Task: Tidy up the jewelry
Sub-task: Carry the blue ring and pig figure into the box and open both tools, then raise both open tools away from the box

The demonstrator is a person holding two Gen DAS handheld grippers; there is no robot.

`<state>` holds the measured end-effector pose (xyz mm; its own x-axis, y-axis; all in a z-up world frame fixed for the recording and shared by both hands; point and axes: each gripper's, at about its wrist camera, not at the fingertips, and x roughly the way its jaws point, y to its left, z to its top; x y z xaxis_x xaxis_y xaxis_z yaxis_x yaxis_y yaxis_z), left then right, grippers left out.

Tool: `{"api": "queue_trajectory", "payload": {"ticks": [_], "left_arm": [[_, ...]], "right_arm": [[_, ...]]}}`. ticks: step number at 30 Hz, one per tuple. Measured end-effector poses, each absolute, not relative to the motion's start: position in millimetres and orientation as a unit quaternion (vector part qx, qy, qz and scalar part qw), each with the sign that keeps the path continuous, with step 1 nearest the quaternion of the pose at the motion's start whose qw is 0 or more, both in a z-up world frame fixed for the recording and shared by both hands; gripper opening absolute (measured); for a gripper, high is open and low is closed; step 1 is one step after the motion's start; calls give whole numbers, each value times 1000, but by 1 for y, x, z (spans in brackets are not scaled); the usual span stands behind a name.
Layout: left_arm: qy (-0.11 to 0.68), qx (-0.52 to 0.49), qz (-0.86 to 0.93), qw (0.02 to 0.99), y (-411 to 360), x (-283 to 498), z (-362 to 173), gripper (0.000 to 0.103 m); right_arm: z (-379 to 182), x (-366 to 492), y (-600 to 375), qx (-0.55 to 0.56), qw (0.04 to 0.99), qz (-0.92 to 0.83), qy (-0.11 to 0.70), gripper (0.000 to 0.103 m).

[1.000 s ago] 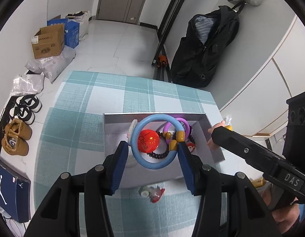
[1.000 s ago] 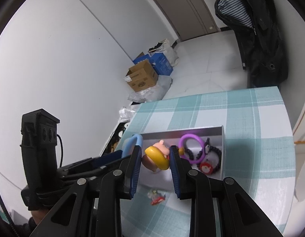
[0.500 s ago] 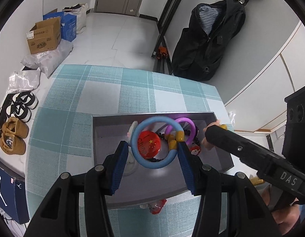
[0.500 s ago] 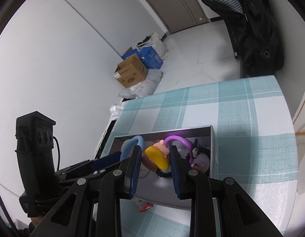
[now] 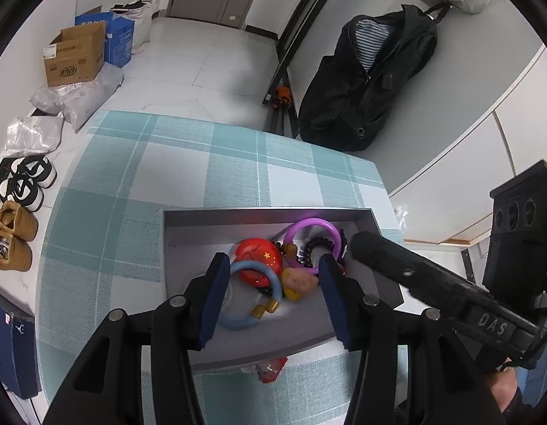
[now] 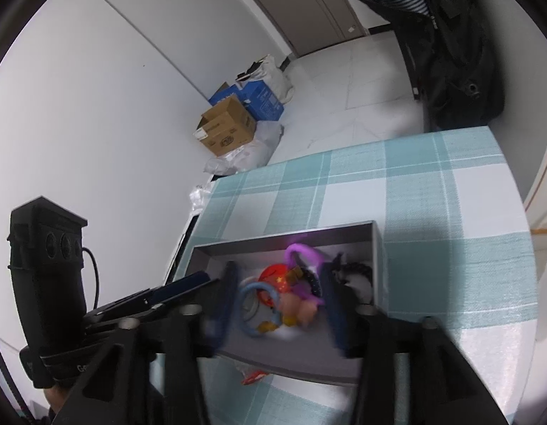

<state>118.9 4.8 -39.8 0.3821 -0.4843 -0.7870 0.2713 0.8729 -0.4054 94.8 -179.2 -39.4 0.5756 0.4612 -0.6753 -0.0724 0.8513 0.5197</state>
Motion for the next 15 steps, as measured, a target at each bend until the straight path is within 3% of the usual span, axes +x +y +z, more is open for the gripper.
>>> {"api": "queue_trajectory", "payload": {"ticks": [15], "left_arm": [[474,-102,-193,853,30,102,-27,47]], "right_arm": [[-29,76,-190,220,873,150,409,56]]}}
